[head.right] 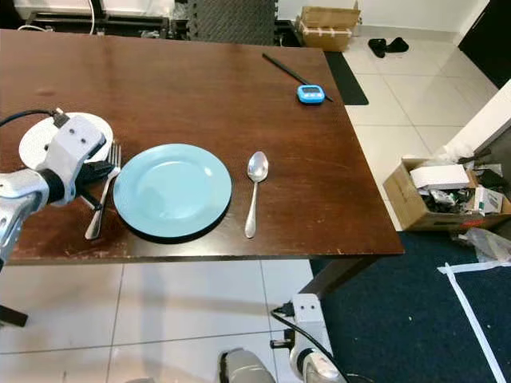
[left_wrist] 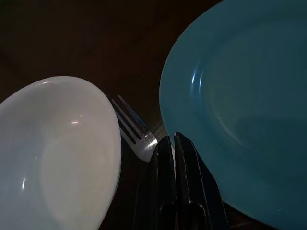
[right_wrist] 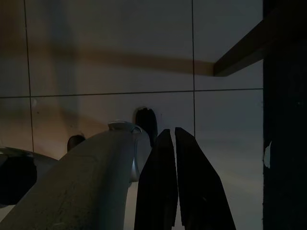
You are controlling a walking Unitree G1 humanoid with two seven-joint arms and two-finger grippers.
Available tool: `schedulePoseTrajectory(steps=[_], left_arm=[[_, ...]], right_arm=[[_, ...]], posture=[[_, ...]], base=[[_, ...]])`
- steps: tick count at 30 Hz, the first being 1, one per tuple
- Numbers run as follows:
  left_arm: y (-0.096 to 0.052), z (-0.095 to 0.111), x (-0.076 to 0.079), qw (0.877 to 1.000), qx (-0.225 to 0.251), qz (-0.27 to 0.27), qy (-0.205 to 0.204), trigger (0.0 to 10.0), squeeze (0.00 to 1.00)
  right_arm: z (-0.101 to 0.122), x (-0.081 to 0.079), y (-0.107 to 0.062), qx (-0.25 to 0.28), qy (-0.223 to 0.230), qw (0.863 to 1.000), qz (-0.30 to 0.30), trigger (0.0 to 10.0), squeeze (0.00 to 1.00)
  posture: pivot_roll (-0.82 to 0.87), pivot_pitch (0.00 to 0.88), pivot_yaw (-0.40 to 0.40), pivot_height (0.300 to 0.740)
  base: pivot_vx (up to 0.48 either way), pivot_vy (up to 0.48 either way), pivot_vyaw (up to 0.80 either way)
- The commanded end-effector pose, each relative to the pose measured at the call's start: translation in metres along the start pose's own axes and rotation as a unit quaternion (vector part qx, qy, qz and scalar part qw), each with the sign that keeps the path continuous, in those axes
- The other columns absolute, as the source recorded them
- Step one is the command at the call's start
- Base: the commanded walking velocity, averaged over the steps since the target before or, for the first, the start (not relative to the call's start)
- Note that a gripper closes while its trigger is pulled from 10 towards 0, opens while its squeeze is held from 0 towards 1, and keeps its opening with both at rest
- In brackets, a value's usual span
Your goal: Setting the table
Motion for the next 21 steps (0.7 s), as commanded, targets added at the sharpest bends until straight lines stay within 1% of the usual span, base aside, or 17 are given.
schedulePoseTrajectory(steps=[1, 2, 4, 6, 7, 9, 10, 12, 13, 15, 16, 21], left_arm=[[0.002, -0.012, 0.002, 1.000, -0.017, 0.000, 0.007, 0.0, 0.00], [0.002, -0.012, 0.002, 1.000, -0.017, 0.000, 0.007, 0.0, 0.00], [0.000, -0.019, -0.007, 0.999, -0.034, 0.021, 0.026, 0.0, 0.00], [0.000, -0.019, -0.007, 0.999, -0.034, 0.021, 0.026, 0.0, 0.00], [-0.001, -0.023, -0.011, 0.998, -0.043, 0.032, 0.035, 0.0, 0.00], [-0.002, -0.026, -0.020, 0.996, -0.050, 0.061, 0.039, 0.0, 0.00], [-0.002, -0.026, -0.020, 0.996, -0.050, 0.061, 0.039, 0.0, 0.00], [-0.002, -0.028, -0.028, 0.994, -0.054, 0.086, 0.044, 0.0, 0.00], [-0.002, -0.028, -0.028, 0.994, -0.054, 0.086, 0.044, 0.0, 0.00], [-0.003, -0.029, -0.035, 0.992, -0.055, 0.103, 0.046, 0.0, 0.00], [-0.003, -0.029, -0.035, 0.992, -0.055, 0.103, 0.046, 0.0, 0.00], [-0.006, -0.028, -0.047, 0.989, -0.052, 0.134, 0.047, 0.0, 0.00]], right_arm=[[-0.007, 0.003, -0.002, -0.008, 0.007, 1.000, -0.006, 10.0, 0.00], [-0.007, 0.003, -0.002, -0.008, 0.007, 1.000, -0.006, 10.0, 0.00], [-0.008, 0.004, -0.003, -0.009, 0.006, 1.000, -0.006, 10.0, 0.00], [-0.008, 0.004, -0.003, -0.009, 0.006, 1.000, -0.006, 10.0, 0.00], [-0.009, 0.004, -0.003, -0.009, 0.006, 1.000, -0.006, 10.0, 0.00], [-0.009, 0.003, -0.003, -0.009, 0.006, 1.000, -0.005, 10.0, 0.00], [-0.009, 0.003, -0.003, -0.009, 0.006, 1.000, -0.005, 10.0, 0.00], [-0.009, 0.003, -0.003, -0.009, 0.006, 1.000, -0.005, 10.0, 0.00], [-0.009, 0.003, -0.003, -0.009, 0.006, 1.000, -0.005, 10.0, 0.00], [-0.008, 0.003, -0.003, -0.008, 0.006, 1.000, -0.005, 10.0, 0.00], [-0.008, 0.003, -0.003, -0.008, 0.006, 1.000, -0.005, 10.0, 0.00], [-0.008, 0.004, -0.003, -0.008, 0.005, 1.000, -0.005, 10.0, 0.00]], posture=[[0.05, 0.084, -0.009, 0.740], [0.05, 0.084, -0.009, 0.740], [0.05, 0.081, -0.009, 0.740], [0.05, 0.081, -0.009, 0.740], [0.05, 0.081, -0.009, 0.740], [0.05, 0.082, -0.010, 0.740], [0.05, 0.082, -0.010, 0.740], [0.05, 0.083, -0.010, 0.740], [0.05, 0.083, -0.010, 0.740], [0.05, 0.084, -0.011, 0.740], [0.05, 0.084, -0.011, 0.740], [0.05, 0.084, -0.012, 0.740]], base=[[0.000, 0.000, 0.00], [0.000, 0.000, 0.00], [0.000, 0.000, 0.00], [0.000, 0.000, 0.00], [0.000, 0.000, 0.00], [0.000, 0.000, 0.00], [0.000, 0.000, 0.00], [0.000, 0.000, 0.00], [0.000, 0.000, 0.00], [0.000, 0.000, 0.00], [0.000, 0.000, 0.00], [0.000, 0.000, 0.00]])
Point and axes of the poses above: a point about 5 cm out from each wrist's last joint towards the gripper, its own y axis pointing out of the wrist towards the gripper, its own z axis along the axis of the wrist's last joint, x = y × z, the point moved 6 cm from there along y, pointing out of the wrist towards the gripper, and after that the axes turned 9 degrees about -y, right-handed, at the moved point
